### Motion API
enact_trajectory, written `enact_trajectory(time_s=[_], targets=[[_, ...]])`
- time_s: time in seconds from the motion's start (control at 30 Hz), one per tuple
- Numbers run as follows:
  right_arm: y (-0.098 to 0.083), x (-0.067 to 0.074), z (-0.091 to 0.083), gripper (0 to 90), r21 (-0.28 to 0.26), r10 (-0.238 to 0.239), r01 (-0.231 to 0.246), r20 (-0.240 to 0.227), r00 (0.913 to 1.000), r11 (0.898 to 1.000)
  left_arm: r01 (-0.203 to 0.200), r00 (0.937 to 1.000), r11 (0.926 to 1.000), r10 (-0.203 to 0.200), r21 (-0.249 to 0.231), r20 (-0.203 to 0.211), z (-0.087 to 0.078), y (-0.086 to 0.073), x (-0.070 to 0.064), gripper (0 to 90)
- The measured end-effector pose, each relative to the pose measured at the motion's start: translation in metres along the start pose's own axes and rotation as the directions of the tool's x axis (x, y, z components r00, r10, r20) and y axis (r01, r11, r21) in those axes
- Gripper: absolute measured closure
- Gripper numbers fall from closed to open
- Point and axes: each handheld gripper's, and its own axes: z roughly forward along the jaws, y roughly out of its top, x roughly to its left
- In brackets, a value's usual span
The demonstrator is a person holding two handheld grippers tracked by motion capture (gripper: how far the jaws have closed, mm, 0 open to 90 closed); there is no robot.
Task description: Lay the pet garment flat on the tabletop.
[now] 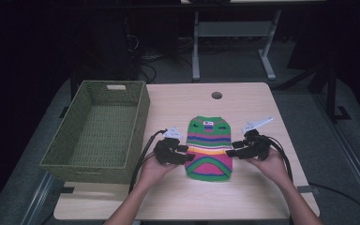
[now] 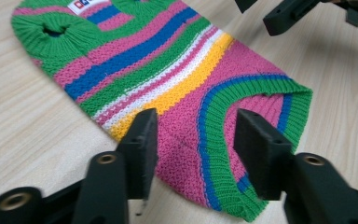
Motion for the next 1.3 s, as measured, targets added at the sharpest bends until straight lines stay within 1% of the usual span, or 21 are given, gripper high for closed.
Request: enact_trajectory(time_s=[0.03,0.07,0.1,0.17,0.23,0.37,0.47,0.6,0.67,0.8,0.83,0.93,0.97,1.0,1.1,1.17,1.2,1.27,1.3], targets=[[-0.001,0.0,-0.002,42.8,-0.002,0.003,-0.003,0.005,1.0,1.0,0.004,1.0,1.0,-0.004,-0.005,0.003,-0.001,0.0,0.0,47.1],[-0.001,0.0,-0.003,42.2,-0.005,0.01,-0.01,0.004,0.9999,1.0,0.004,1.0,1.0,-0.004,-0.005,-0.004,-0.002,-0.001,0.0,45.4],[-0.002,0.0,-0.004,41.3,-0.012,0.007,-0.007,0.002,1.0,1.0,0.005,0.9999,1.0,-0.005,-0.007,-0.011,-0.002,-0.001,-0.001,42.3],[-0.004,0.0,-0.007,39.2,-0.011,0.012,-0.012,0.011,0.9999,1.0,0.01,0.9998,0.9999,-0.01,-0.007,-0.017,-0.004,-0.002,-0.001,38.0],[-0.006,-0.001,-0.009,38.0,-0.012,0.027,-0.027,0.004,0.9996,1.0,0.013,0.9996,0.9998,-0.014,-0.017,-0.026,-0.006,-0.003,-0.002,35.1],[-0.008,-0.001,-0.012,35.9,-0.016,0.027,-0.027,0.003,0.9996,1.0,0.017,0.9991,0.9997,-0.018,-0.015,-0.04,-0.008,-0.006,-0.004,31.3],[-0.009,0.0,-0.016,34.4,-0.015,0.021,-0.021,0.009,0.9997,1.0,0.013,0.9989,0.9999,-0.013,-0.005,-0.044,-0.011,-0.008,-0.004,30.3],[-0.01,0.002,-0.02,32.9,-0.017,0.021,-0.02,0.012,0.9997,1.0,0.024,0.9983,0.9995,-0.025,-0.023,-0.053,-0.016,-0.011,-0.006,29.4],[-0.012,0.002,-0.021,32.6,-0.023,0.009,-0.009,0.019,0.9998,1.0,0.019,0.9981,0.9996,-0.02,-0.02,-0.058,-0.018,-0.013,-0.006,28.1],[-0.017,0.003,-0.024,31.9,-0.024,0.024,-0.023,0.017,0.9996,0.999,0.023,0.998,0.9995,-0.024,-0.022,-0.058,-0.021,-0.016,-0.009,27.2],[-0.02,0.002,-0.025,31.9,-0.029,0.026,-0.025,0.016,0.9995,0.999,0.017,0.9982,0.9997,-0.018,-0.02,-0.057,-0.022,-0.017,-0.009,26.9],[-0.025,0.001,-0.027,31.1,-0.031,0.034,-0.033,0.018,0.9993,0.999,0.017,0.9983,0.9996,-0.018,-0.021,-0.056,-0.024,-0.019,-0.012,26.8],[-0.026,0.001,-0.028,30.6,-0.021,0.037,-0.036,0.019,0.9992,0.999,0.012,0.9982,0.9997,-0.013,-0.019,-0.059,-0.024,-0.02,-0.012,26.8],[-0.027,0.001,-0.029,30.8,-0.018,0.039,-0.039,0.02,0.999,0.999,-0.01,0.9974,0.9998,0.009,-0.019,-0.071,-0.025,-0.021,-0.014,26.8],[-0.033,0.001,-0.033,31.0,-0.032,0.042,-0.041,0.02,0.9989,0.999,-0.006,0.9976,0.9997,0.004,-0.024,-0.069,-0.028,-0.023,-0.017,26.8],[-0.037,0.001,-0.035,31.0,-0.035,0.046,-0.045,0.023,0.9987,0.998,-0.028,0.9967,0.9995,0.026,-0.018,-0.077,-0.03,-0.025,-0.017,26.8],[-0.039,0.001,-0.037,31.0,-0.035,0.05,-0.049,0.025,0.9985,0.998,-0.01,0.9973,0.9995,0.007,-0.03,-0.073,-0.03,-0.027,-0.018,26.7],[-0.043,0.001,-0.039,30.2,-0.035,0.056,-0.055,0.025,0.9981,0.998,-0.007,0.9978,0.9994,0.004,-0.034,-0.066,-0.032,-0.029,-0.019,26.1],[-0.044,0.0,-0.04,30.2,-0.032,0.051,-0.05,0.026,0.9984,0.998,-0.011,0.9978,0.9994,0.009,-0.034,-0.066,-0.032,-0.03,-0.02,26.1]])
